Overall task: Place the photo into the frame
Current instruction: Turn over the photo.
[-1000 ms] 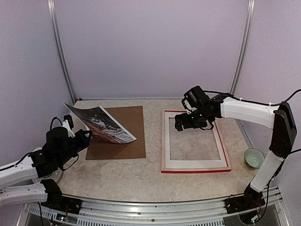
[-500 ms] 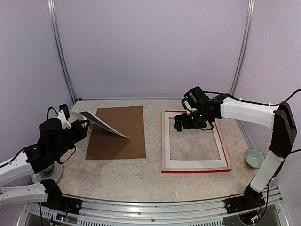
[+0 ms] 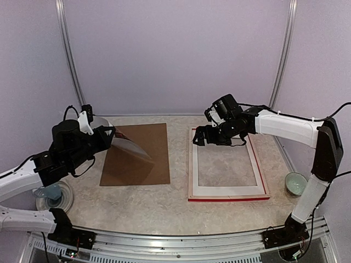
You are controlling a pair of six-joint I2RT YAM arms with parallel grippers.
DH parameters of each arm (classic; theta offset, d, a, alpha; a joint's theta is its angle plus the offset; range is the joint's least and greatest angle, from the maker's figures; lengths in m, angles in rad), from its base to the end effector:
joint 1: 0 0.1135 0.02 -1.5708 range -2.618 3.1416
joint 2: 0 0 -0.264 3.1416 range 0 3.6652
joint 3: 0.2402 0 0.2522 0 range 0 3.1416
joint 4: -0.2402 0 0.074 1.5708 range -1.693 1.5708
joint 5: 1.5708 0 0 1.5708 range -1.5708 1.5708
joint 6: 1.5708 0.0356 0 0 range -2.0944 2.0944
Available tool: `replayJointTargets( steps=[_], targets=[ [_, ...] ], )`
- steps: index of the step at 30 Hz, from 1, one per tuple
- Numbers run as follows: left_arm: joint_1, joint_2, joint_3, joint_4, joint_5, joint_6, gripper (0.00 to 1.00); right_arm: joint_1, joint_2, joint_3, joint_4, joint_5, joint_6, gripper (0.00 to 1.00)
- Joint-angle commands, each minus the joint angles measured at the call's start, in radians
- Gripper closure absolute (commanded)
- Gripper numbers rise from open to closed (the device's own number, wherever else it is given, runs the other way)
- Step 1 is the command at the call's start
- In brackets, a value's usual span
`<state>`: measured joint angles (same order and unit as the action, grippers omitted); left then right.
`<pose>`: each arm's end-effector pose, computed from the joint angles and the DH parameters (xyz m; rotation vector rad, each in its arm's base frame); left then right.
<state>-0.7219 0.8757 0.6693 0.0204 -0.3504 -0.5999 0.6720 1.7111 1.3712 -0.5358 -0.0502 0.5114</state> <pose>0.1646 -0.1286 0.3049 -0.1517 1.7852 -0.6547 0.2947 0.2367 0.2657 -0.2262 2.5237 0.5647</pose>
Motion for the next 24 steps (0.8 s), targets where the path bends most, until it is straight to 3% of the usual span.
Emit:
replayJointTargets(
  steps=[1, 11, 24],
  targets=[
    [-0.039, 0.039, 0.046, -0.006, 0.048, 0.069, 0.97, 0.009, 0.075, 0.104, 0.065, -0.118, 0.04, 0.01],
    [-0.099, 0.142, 0.119, 0.023, 0.164, 0.117, 0.96, 0.008, 0.342, 0.361, 0.039, -0.24, 0.075, 0.01],
    [-0.194, 0.355, 0.221, 0.084, 0.269, 0.163, 0.94, -0.001, 0.357, 0.363, 0.13, -0.4, 0.137, 0.01]
  ],
)
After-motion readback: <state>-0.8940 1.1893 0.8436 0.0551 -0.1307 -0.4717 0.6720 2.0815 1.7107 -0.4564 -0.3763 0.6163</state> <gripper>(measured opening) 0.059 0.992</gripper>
